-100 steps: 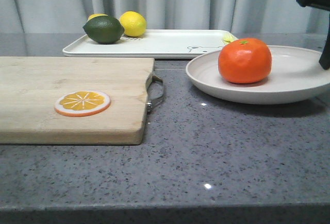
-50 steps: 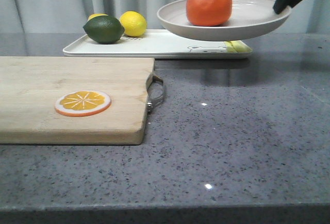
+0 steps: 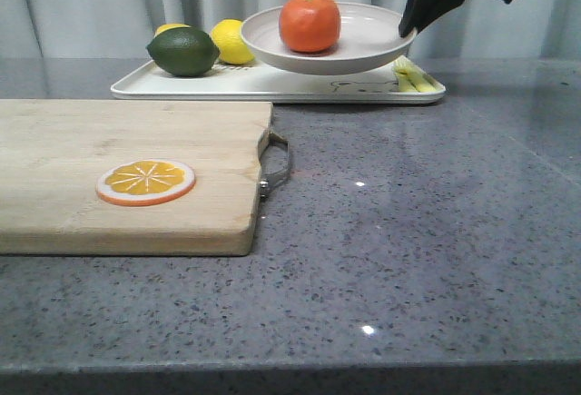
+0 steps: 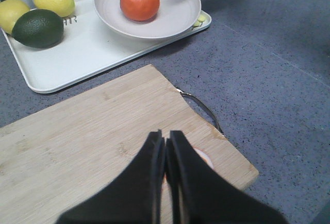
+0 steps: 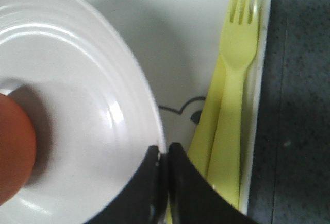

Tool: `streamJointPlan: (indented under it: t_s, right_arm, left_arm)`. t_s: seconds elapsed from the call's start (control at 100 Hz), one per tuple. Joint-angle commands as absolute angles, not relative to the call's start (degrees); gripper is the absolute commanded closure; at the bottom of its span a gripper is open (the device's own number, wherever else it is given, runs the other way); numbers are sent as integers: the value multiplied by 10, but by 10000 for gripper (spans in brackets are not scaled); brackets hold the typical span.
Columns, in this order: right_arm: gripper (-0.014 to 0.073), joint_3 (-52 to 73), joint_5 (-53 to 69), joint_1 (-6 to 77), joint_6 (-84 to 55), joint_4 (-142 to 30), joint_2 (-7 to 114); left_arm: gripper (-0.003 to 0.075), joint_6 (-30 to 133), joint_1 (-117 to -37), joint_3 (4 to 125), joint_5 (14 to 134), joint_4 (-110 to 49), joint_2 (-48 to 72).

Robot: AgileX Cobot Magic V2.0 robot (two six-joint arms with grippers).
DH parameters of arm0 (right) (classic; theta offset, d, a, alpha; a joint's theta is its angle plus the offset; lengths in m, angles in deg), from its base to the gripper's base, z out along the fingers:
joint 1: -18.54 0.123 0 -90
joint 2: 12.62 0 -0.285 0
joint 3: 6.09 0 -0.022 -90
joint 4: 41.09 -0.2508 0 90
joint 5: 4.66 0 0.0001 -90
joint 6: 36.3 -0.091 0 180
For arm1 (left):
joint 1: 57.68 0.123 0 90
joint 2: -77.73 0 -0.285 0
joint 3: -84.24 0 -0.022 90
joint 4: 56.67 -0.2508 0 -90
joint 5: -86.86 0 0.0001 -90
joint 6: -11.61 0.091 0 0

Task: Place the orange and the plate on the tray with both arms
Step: 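Lift the plate with the right gripper and carry it over the tray, then lower the plate onto the tray and open the right gripper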

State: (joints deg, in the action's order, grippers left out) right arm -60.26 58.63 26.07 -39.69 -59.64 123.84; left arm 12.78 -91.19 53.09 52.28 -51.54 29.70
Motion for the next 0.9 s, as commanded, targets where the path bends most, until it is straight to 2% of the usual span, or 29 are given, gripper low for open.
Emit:
streamJointPlan:
  t_s: [0.0,0.21,0.43,0.7,0.89]
  right_arm:
    - [652,-667,568,263,-407,-614,1236]
    - [652,-742,578,265,-424,-616,1301]
    - [641,-746,562,265,-424,-610,1309]
    - [396,-746,558,265,-424,-610,1309]
    - [374,-752,567,264,-424,-610,1307]
  left_arm:
    - [739,124,-910,547,567,-510,299]
    - [739,124,-910,547,567,-510,299]
    - [739,124,-910,547,575,-512,299]
    - [739,124,-910,547,589,-520,299]
    - [739,124,-910,547,589,-521,299]
